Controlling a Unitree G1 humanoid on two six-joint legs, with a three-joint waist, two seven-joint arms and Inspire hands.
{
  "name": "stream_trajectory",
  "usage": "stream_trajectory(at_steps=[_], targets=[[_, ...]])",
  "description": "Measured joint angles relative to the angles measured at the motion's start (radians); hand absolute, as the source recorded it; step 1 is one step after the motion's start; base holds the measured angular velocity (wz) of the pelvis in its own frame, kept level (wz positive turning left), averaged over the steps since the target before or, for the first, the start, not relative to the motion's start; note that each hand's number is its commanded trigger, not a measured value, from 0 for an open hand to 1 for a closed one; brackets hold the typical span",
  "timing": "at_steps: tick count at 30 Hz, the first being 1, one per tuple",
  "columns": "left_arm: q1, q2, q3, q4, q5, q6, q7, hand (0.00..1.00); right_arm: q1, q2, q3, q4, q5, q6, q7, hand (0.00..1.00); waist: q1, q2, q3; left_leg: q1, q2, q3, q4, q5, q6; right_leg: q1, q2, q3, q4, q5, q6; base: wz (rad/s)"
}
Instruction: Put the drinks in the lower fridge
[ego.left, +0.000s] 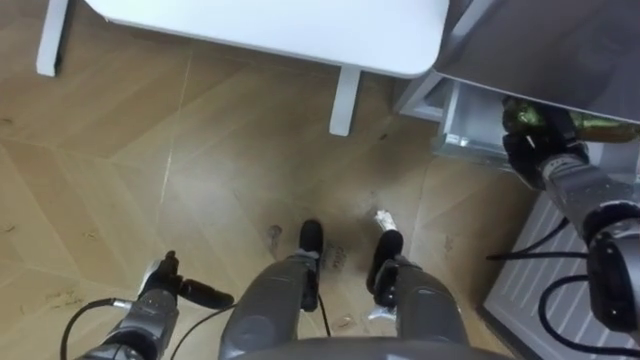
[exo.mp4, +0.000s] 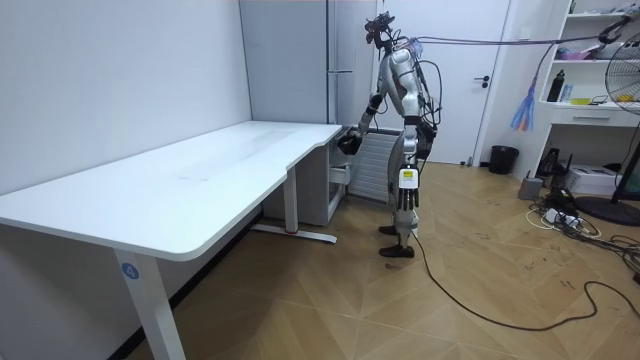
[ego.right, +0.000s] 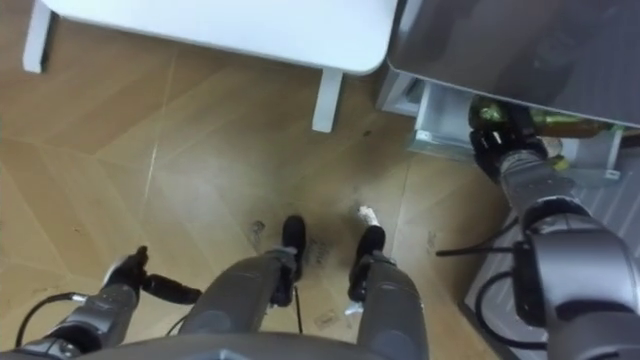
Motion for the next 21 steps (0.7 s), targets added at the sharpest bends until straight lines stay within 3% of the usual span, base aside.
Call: stream_trajectory(at_steps=[8, 21], targets=[[-0.001, 0.003, 0.000, 0.000, 0.000, 0.021, 0.003, 0.00, -0.013, -0.013, -0.001, 0.005, 0.004, 0.021, -0.030, 0.00, 0.003, -0.011, -0.0103, 0.005, -0.007, 0.007, 0.007, 0.007, 0.008, 0.002, -0.007, -0.001, 0.013, 0.004, 0.004, 0.00], [0.001, 0.005, 0.000, 0.001, -0.001, 0.037, -0.002, 0.00, -0.006, -0.021, 0.001, 0.022, -0.013, 0.021, -0.008, 0.00, 0.019, -0.008, -0.0120, 0.040, -0.003, 0.009, 0.013, 0.007, 0.008, 0.044, 0.000, -0.001, 0.006, 0.010, 0.002, 0.00]])
